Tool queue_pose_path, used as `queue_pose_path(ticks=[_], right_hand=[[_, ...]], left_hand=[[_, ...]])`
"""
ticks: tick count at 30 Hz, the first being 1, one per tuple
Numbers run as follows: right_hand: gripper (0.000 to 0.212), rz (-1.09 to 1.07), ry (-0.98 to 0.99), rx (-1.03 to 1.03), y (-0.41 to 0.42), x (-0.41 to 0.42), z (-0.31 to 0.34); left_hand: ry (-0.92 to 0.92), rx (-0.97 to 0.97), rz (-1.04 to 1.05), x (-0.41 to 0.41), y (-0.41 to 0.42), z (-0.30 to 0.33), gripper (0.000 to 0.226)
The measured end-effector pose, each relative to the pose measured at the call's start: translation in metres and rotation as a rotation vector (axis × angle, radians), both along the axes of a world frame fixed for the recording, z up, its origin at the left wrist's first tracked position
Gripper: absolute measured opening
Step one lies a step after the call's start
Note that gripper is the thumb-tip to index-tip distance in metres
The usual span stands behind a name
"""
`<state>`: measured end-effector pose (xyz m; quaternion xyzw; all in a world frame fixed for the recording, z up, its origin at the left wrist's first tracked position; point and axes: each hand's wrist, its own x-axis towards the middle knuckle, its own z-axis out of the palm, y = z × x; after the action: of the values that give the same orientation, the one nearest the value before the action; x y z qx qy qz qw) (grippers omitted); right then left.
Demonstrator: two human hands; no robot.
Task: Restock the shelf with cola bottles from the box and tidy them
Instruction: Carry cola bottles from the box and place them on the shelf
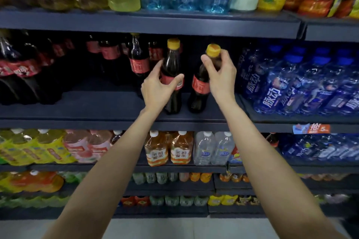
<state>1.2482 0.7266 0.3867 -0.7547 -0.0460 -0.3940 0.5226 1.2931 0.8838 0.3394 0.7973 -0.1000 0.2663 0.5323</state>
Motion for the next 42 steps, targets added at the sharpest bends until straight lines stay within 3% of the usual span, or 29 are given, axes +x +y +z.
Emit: queue_pose_path(ticks=[5,9,11,16,26,35,42], right_hand=[[0.041,-0.024,0.182,-0.036,0.0,0.031,-0.019],[0.091,0.165,0.22,-0.107,0.003,0.028,-0.068],[0.1,0.164,0.259,-0.168,0.0,0.023,-0.091],[0.089,0.028,0.283,-0.175,-0.007,0.042,-0.095],[0.089,-0.178,0.317,-0.165,-0.032,0.156,-0.084],[0.086,-0.111,0.375,-0.169,-0.039,0.195,-0.086],[0.081,-0.047,0.655,-0.348,-0.054,0.172,-0.081]], left_hand=[[-0.022,0.054,-0.024,0.011,-0.004,-0.006,0.083],[0.012,0.25,-0.088,0.007,0.003,-0.038,0.104],[0.027,0.276,-0.069,0.003,0.007,-0.054,0.099],[0.027,0.232,0.005,0.031,-0.003,-0.051,0.094],[-0.011,0.301,0.151,0.104,-0.047,-0.056,0.09],[0.078,0.276,0.13,0.106,-0.054,-0.057,0.087],[0.287,0.148,-0.009,0.095,-0.063,-0.047,0.091]])
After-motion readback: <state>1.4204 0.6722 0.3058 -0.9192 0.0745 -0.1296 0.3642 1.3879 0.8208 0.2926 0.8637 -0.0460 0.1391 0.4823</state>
